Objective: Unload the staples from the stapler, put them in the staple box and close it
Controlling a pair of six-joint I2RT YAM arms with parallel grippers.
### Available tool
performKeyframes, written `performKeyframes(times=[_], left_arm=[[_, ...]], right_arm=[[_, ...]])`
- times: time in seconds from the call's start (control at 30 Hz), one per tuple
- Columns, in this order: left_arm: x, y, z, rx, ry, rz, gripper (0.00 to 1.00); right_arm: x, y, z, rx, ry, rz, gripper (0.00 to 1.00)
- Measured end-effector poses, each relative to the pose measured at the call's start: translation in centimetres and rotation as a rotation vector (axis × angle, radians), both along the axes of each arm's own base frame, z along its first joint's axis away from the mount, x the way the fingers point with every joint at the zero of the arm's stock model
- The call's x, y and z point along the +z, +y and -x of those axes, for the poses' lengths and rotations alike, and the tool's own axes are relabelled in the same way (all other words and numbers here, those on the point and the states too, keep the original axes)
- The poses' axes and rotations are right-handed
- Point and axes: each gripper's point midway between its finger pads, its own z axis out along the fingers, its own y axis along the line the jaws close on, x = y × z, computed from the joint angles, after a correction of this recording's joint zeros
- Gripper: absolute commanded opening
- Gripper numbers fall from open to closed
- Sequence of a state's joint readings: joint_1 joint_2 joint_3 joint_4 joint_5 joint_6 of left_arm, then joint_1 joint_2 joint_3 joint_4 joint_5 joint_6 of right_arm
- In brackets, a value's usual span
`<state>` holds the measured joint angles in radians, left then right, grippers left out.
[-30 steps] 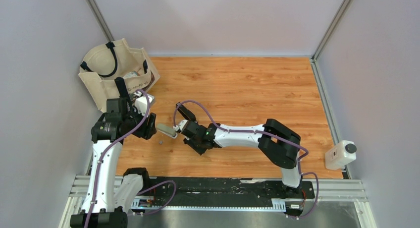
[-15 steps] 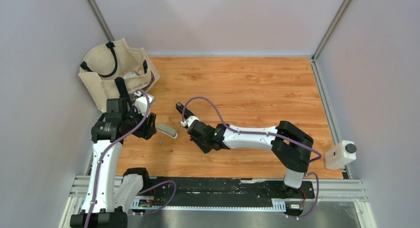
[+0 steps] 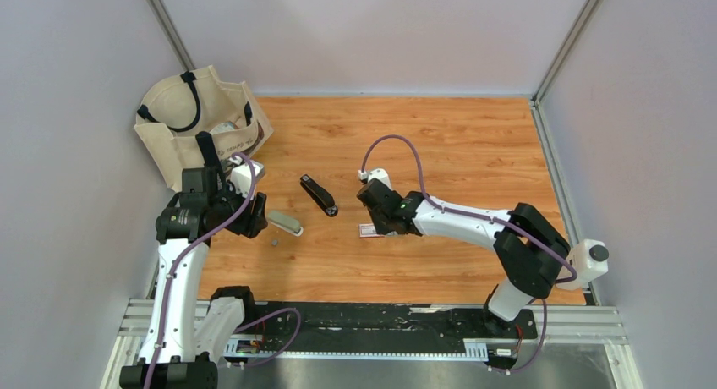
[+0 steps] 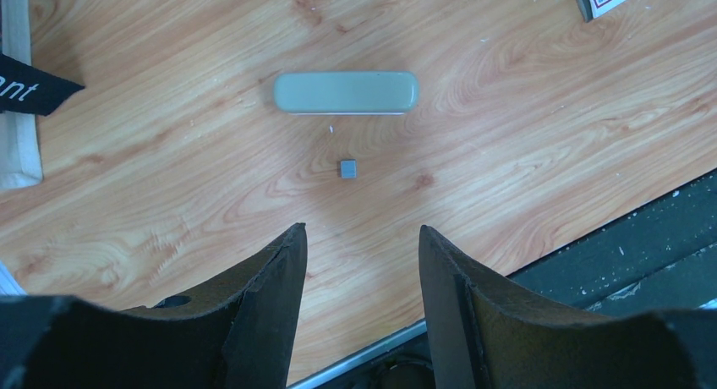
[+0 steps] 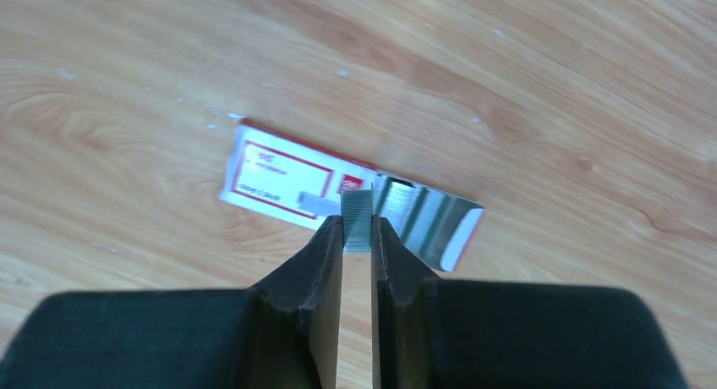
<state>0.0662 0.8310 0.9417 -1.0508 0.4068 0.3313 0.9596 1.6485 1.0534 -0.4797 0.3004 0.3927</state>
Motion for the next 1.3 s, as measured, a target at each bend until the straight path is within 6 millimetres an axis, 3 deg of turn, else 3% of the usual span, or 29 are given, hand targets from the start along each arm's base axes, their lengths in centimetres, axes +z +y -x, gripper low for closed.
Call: performKeyframes(times=[0.13, 0.43, 1.1, 1.3], left_arm=[[0.0, 0.0, 0.0, 0.000, 0.000, 0.000, 0.60], [0.0, 0.0, 0.0, 0.000, 0.002, 0.000, 0.60], [-0.2, 0.0, -0.1, -0.002, 0.009, 0.003, 0.60], [-0.2, 0.0, -0.1, -0.002, 0.009, 0.003, 0.60]], right_arm=[[-0.3, -1.7, -0.7, -0.058, 0.002, 0.010, 0.08], [-1.5, -3.4, -0.8, -0.116, 0.030, 0.028, 0.08], [-2.3, -4.2, -0.5, -0.146, 0.050, 0.036, 0.11], [-2.3, -4.3, -0.5, -0.151, 0.050, 0.035, 0.19]])
